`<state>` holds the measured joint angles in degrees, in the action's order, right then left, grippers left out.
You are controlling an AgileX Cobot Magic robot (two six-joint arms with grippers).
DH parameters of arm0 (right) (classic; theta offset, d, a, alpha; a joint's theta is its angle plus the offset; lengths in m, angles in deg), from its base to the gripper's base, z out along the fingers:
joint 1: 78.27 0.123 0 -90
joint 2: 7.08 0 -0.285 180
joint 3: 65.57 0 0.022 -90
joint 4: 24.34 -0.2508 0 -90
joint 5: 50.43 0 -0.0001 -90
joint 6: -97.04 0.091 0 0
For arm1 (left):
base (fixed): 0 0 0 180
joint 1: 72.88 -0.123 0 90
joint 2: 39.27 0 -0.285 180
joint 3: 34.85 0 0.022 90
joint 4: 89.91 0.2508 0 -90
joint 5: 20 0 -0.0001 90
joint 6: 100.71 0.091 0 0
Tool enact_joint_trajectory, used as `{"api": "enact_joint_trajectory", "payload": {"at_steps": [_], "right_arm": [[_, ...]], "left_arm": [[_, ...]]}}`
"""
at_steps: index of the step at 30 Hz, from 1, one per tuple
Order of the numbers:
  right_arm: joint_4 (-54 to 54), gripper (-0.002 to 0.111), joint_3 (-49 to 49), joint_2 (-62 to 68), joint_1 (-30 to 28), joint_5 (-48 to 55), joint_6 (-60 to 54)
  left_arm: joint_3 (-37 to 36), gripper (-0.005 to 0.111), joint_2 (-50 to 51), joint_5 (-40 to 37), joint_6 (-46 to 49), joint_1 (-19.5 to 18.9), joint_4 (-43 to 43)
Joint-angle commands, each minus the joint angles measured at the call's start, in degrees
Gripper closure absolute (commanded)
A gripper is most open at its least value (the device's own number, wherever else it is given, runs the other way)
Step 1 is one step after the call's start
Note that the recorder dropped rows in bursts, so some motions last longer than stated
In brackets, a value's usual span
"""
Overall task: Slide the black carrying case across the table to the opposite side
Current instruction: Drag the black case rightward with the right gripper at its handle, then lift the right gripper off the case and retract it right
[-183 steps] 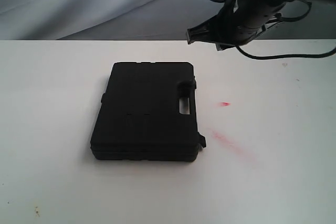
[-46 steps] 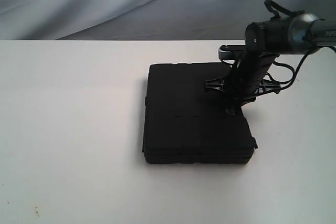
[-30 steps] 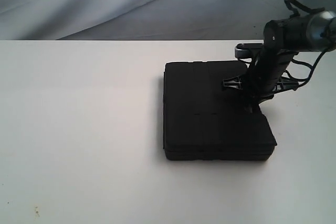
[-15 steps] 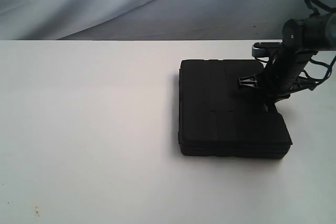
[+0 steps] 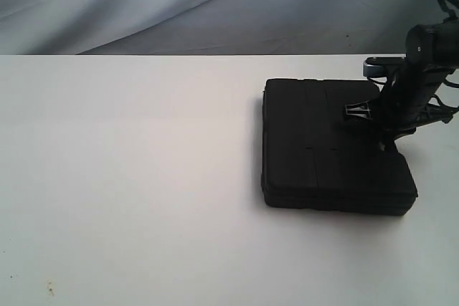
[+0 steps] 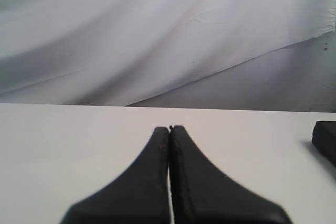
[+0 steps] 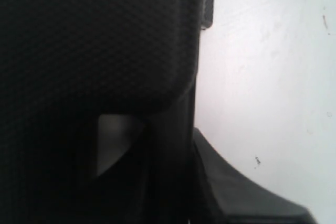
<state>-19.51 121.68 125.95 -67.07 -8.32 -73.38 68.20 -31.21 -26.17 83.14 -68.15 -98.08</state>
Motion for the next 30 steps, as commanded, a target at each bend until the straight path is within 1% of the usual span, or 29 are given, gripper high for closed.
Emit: {"api": "enact_joint_trajectory", "payload": {"at_steps": [1, 21, 23, 28, 30], "right_arm": [[3.7, 0.108, -0.7, 0.2, -1.7, 0.7, -0.5], [3.6, 0.108, -0.7, 0.2, -1.9, 0.9, -0.4], [3.6, 0.103, -0.7, 0.2, -1.9, 0.9, -0.4], [3.6, 0.078, -0.7, 0.2, -1.9, 1.2, -0.4], [3.5, 0.073, -0.7, -0.2, -1.9, 1.3, -0.4]], "left_arm": [[-0.3, 0.107, -0.3, 0.1, -0.1, -0.1, 0.0], [-0.3, 0.107, -0.3, 0.1, -0.1, -0.1, 0.0], [-0.3, 0.107, -0.3, 0.1, -0.1, -0.1, 0.0], [-0.3, 0.107, -0.3, 0.1, -0.1, -0.1, 0.0], [-0.3, 0.107, -0.3, 0.1, -0.1, -0.1, 0.0]]}}
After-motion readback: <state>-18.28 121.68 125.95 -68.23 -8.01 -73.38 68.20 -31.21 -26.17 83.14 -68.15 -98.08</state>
